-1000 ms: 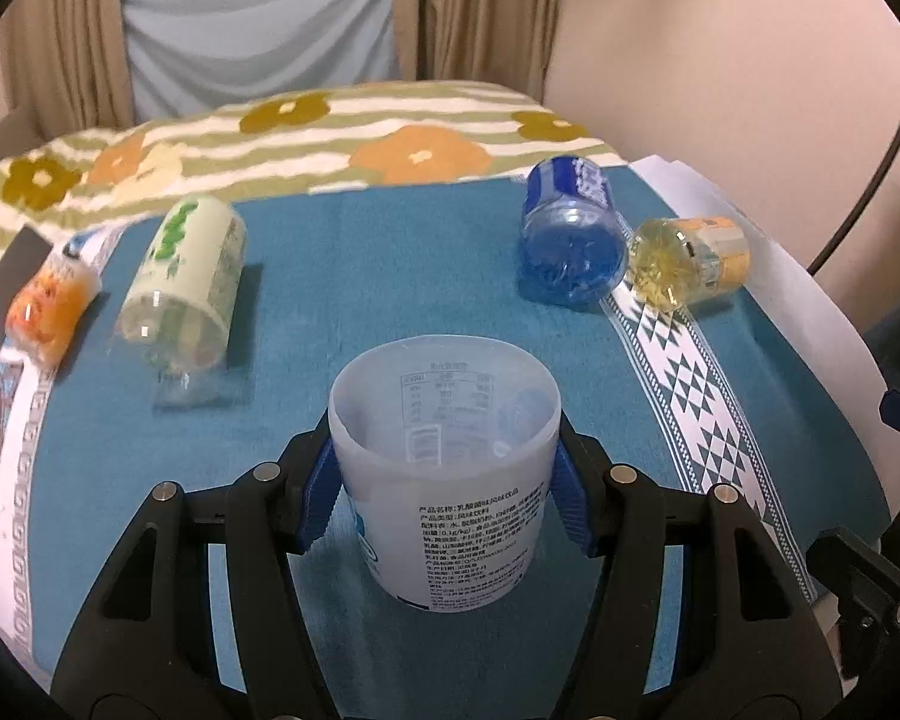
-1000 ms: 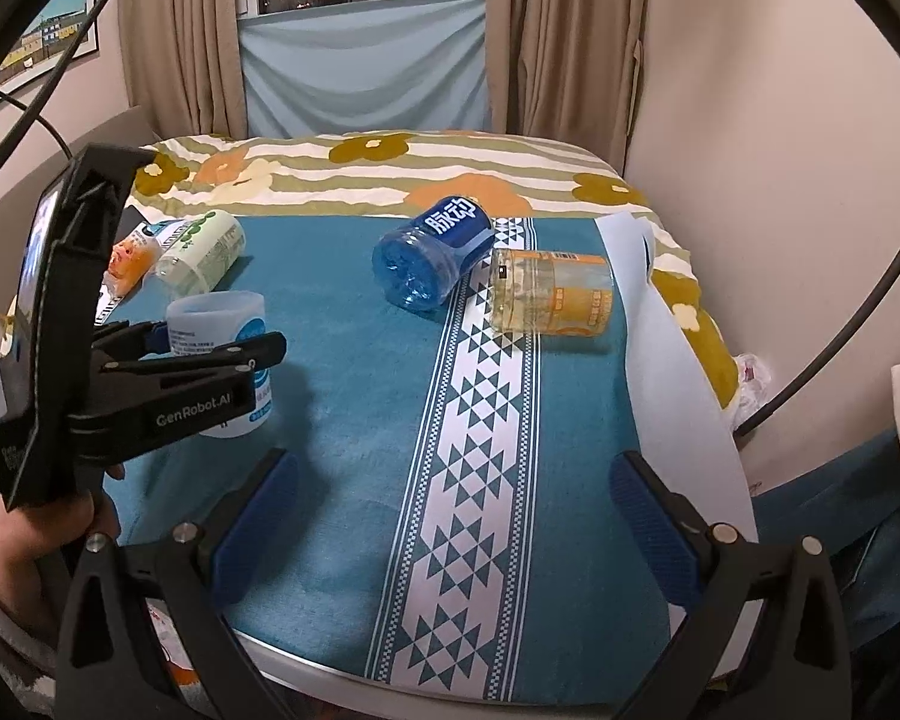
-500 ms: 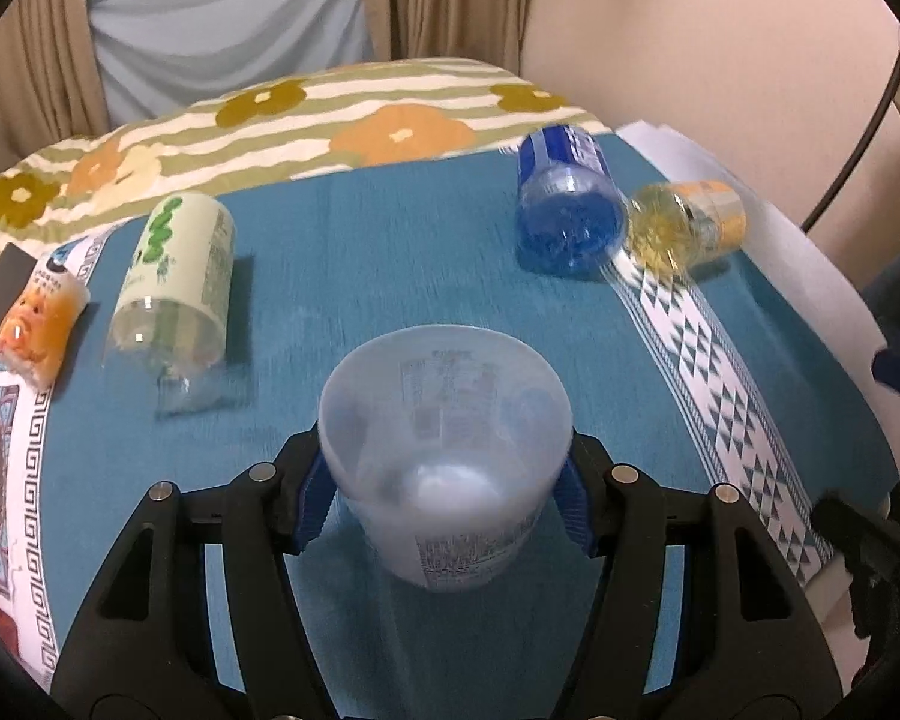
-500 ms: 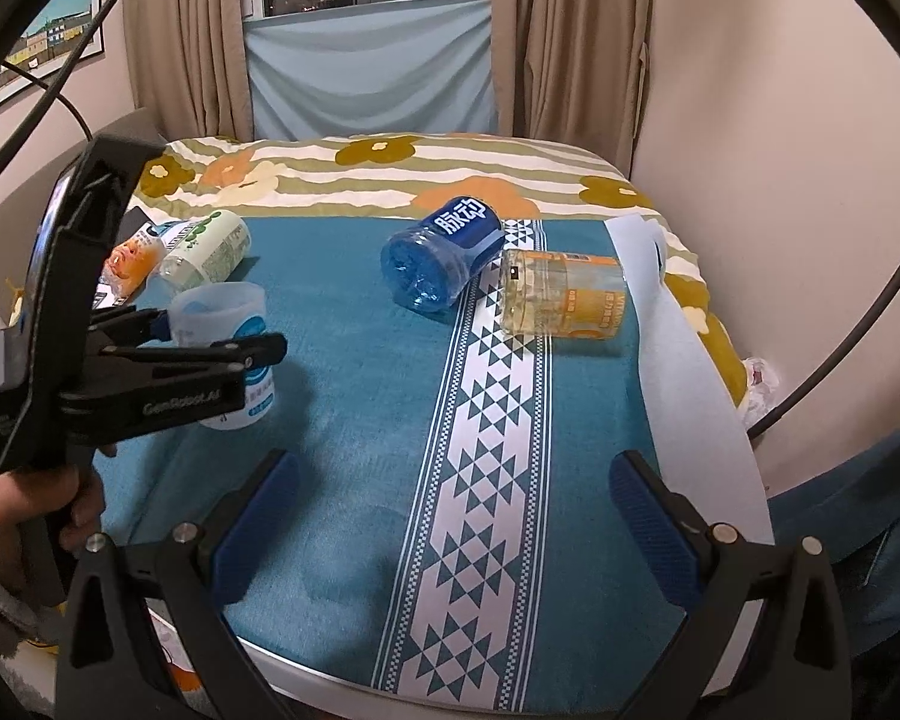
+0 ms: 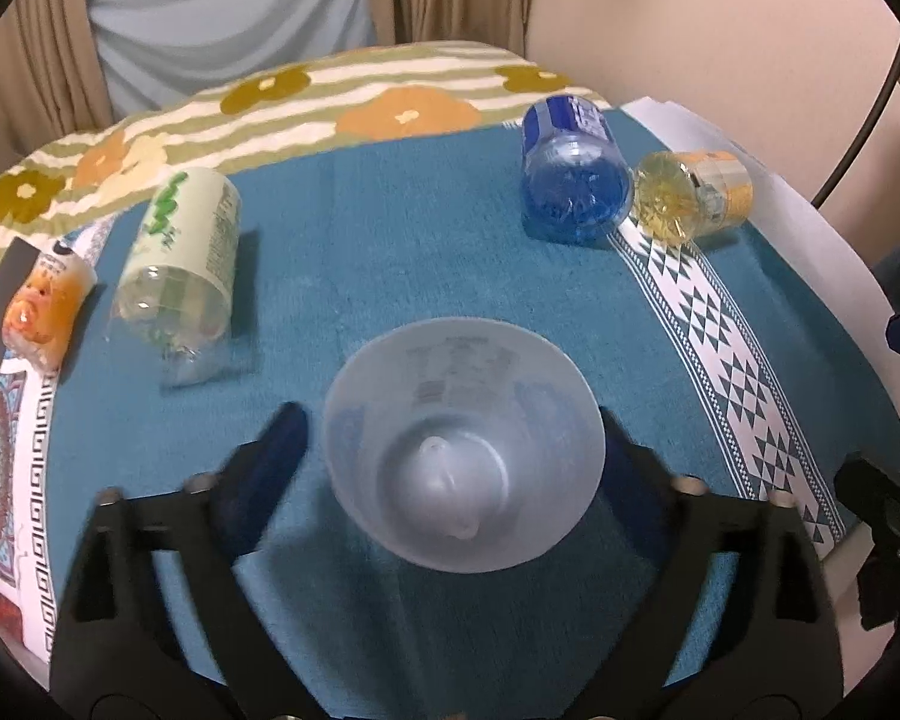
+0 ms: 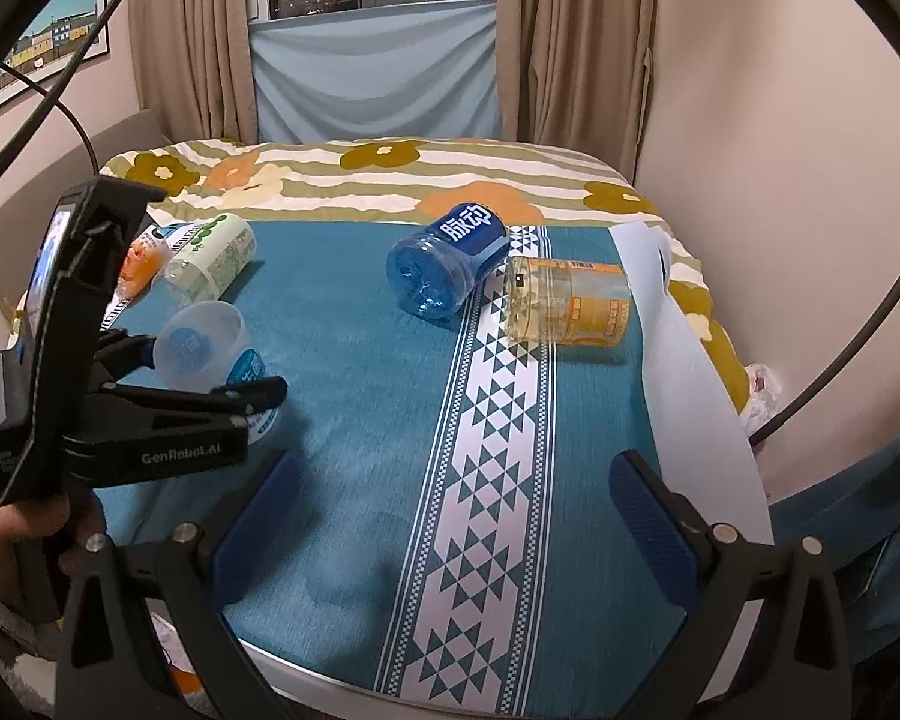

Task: Flip cup upright
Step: 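Lower the upright cup onto the teal cloth and open the left gripper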

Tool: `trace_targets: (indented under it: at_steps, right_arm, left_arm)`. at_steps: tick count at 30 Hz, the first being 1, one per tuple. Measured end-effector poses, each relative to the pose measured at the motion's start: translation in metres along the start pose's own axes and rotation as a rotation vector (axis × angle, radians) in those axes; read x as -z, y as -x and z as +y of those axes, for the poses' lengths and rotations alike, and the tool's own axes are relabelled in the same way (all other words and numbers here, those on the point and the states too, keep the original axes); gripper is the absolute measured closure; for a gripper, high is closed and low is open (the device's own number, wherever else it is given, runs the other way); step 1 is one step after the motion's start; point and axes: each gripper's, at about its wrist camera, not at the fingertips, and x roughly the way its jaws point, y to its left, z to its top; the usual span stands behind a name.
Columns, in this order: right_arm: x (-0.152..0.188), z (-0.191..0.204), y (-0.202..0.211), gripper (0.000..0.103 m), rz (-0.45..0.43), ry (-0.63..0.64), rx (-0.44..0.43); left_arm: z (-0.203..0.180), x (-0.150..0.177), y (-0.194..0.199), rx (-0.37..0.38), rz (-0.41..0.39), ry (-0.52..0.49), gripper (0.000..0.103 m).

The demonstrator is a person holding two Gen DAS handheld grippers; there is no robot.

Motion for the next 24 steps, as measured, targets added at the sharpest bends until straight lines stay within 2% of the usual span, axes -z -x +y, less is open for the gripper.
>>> trace_targets:
  at_steps: [6,10,16,20,24]
  right_arm:
    - [-0.002,0.000,0.008,0.000,-0.008,-0.018,-0.001]
    - [-0.013,0.001,0.021,0.000,-0.026,-0.037,-0.001]
    - [-0.039,0.011,0.046,0.000,-0.050,-0.065,-0.013]
    - [-0.059,0.019,0.060,0.000,-0.029,-0.097,-0.019]
    - [-0.075,0.030,0.074,0.000,-0.041,-0.114,0.008]
  left_arm:
    - [0.001,-0.006,0.014,-0.015,-0.022,-0.010,0.001]
    - [0.009,-0.012,0.039,-0.028,-0.053,0.007,0.001]
    - [0.032,-0.026,0.097,-0.073,-0.113,0.047,0.000]
    - [0.049,-0.031,0.137,-0.100,-0.159,0.068,0.000]
    - [0.065,-0.032,0.171,-0.131,-0.185,0.078,0.000]
